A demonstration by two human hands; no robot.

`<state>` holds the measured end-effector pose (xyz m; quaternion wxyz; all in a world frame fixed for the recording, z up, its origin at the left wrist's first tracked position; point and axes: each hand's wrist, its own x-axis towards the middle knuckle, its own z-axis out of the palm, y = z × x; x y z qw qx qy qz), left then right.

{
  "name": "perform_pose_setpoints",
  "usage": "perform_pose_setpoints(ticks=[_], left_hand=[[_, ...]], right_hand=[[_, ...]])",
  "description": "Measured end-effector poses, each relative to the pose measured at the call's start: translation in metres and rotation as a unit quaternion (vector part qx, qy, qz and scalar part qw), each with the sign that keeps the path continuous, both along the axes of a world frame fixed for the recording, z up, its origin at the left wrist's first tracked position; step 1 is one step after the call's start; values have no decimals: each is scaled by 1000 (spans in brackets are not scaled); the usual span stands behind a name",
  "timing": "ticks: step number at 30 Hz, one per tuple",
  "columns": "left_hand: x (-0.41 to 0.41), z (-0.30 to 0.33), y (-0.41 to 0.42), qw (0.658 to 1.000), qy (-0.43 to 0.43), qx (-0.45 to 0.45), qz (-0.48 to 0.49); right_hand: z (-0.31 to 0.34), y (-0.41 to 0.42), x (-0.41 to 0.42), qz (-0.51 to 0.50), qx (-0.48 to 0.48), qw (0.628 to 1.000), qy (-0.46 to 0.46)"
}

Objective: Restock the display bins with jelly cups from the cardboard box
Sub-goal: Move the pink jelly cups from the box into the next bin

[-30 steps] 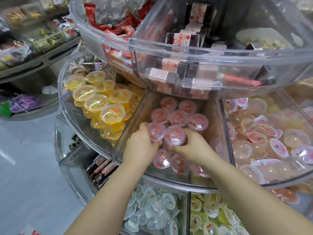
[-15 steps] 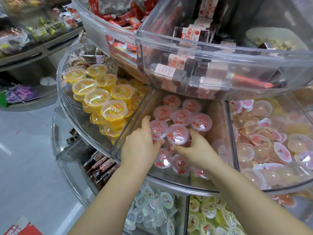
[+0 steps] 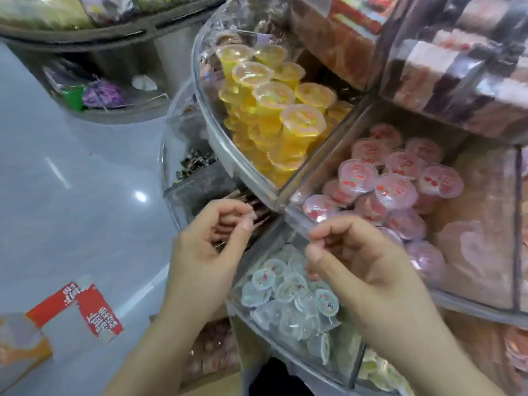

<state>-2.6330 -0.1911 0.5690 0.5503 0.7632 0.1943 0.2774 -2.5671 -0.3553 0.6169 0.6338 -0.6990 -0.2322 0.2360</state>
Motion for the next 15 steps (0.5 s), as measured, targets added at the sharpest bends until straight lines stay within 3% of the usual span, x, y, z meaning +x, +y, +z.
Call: perform_pose_setpoints(ticks=[3, 7, 11, 15], left_hand=[[-60, -61, 35, 993, 19, -79, 89], [-148, -199, 65, 963, 114, -148, 193], [-223, -360, 67, 933, 255, -190, 166], [-256, -504, 68, 903, 371, -165, 138]], right_hand=[[-49, 46, -55, 141, -60, 988, -2], [-190, 94, -123, 297, -207, 932, 18], [-376, 112, -163, 342, -372, 860, 69], [-541, 126, -170, 355, -468, 808, 39]])
